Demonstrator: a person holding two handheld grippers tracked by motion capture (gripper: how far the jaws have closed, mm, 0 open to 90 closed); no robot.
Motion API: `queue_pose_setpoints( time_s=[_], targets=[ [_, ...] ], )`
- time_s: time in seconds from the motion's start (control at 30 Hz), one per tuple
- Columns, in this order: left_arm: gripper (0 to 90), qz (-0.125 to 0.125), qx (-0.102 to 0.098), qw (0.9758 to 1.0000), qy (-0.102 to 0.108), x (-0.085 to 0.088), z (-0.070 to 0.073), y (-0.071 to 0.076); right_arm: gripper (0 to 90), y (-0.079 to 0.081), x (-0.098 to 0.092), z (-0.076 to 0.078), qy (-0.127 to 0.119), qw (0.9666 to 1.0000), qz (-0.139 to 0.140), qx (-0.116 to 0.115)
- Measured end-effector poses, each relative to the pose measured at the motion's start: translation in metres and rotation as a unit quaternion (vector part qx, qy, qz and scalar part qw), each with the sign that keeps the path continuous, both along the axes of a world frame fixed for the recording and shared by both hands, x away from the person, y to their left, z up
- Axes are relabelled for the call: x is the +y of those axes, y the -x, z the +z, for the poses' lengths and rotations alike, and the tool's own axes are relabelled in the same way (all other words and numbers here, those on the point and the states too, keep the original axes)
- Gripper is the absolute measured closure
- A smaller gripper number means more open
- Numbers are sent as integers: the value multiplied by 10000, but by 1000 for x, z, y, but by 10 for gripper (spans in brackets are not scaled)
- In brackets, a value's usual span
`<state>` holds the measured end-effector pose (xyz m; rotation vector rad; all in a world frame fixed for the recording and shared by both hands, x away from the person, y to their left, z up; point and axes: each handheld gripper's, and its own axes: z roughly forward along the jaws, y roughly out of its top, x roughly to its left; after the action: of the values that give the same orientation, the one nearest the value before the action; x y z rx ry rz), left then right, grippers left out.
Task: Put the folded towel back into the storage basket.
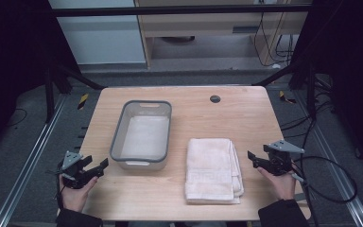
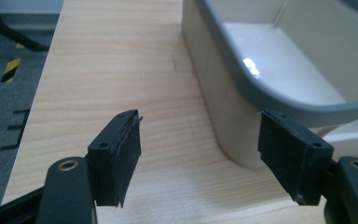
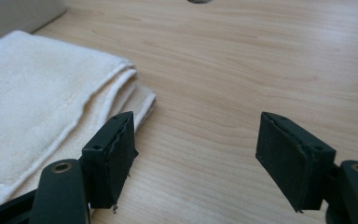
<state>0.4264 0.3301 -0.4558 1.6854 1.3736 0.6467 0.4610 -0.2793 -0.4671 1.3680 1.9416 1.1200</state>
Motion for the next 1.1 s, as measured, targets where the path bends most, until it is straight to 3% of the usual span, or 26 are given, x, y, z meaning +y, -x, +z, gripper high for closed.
queue_pose_setpoints(
  time_s=[0.27, 0.73, 0.9, 1.1],
  targets=[
    [284, -131, -127, 9997, 161, -8, 12, 2, 275, 1, 4, 12, -75, 9998, 122, -132],
    [313, -247, -293, 9991, 170, -19, 37, -1, 260, -8, 9, 43, -217, 9988, 294, -320],
    [310, -322, -318, 9988, 187, -26, 43, -3, 247, -8, 13, 49, -362, 9982, 321, -367],
    [308, -406, -377, 9982, 226, -37, 50, -6, 240, -10, 14, 57, -362, 9981, 331, -367]
  ],
)
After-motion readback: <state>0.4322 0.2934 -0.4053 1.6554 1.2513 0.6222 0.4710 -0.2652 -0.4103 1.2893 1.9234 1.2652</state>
